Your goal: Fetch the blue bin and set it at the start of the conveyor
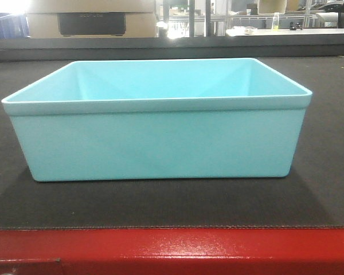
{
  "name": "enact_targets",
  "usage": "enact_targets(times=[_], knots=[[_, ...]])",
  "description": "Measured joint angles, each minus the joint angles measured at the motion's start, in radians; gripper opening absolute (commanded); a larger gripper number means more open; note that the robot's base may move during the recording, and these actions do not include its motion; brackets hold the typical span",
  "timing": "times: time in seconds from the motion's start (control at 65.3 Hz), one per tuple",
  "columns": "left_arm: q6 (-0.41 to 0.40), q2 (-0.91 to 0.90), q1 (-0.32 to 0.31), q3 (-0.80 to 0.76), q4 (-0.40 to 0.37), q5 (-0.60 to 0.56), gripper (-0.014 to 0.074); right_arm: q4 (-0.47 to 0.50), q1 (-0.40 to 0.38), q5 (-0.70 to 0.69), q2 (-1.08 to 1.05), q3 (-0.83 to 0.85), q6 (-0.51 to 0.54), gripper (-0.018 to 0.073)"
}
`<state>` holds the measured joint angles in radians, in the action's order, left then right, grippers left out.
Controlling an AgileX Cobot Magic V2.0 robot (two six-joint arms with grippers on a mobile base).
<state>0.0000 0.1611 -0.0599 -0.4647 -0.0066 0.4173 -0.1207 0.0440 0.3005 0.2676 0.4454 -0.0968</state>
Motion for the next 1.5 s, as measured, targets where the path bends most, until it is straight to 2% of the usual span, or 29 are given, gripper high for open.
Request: enact_targets(times=[0.459, 0.628, 0.811, 0.98, 1.133, 1.5], knots=[[0.0, -0.002, 0.002, 0.002, 0.007, 0.002, -0.0111, 0.0, 0.0, 0.0, 0.0, 0.0, 0.0, -0.0162], [0.0, -0.065, 0.044, 0.06, 0.035, -0.009, -0.0111, 0.0, 0.0, 0.0, 0.0, 0.0, 0.0, -0.0162], [0.0, -0.154, 0.072, 0.265, 0.037, -0.118, -0.0111, 0.0, 0.0, 0.0, 0.0, 0.0, 0.002, -0.0162], [0.0, -0.156, 0.072, 0.45, 0.037, -0.294, -0.0111, 0.0, 0.0, -0.006, -0.002, 0.0, 0.002, -0.0162], [0.0, -0.156, 0.072, 0.464, 0.037, -0.352, -0.0111, 0.0, 0.0, -0.009, -0.002, 0.0, 0.002, -0.0162], [0.0, -0.156, 0.072, 0.466, 0.037, -0.356, -0.0111, 0.0, 0.0, -0.015, -0.002, 0.0, 0.002, -0.0162]])
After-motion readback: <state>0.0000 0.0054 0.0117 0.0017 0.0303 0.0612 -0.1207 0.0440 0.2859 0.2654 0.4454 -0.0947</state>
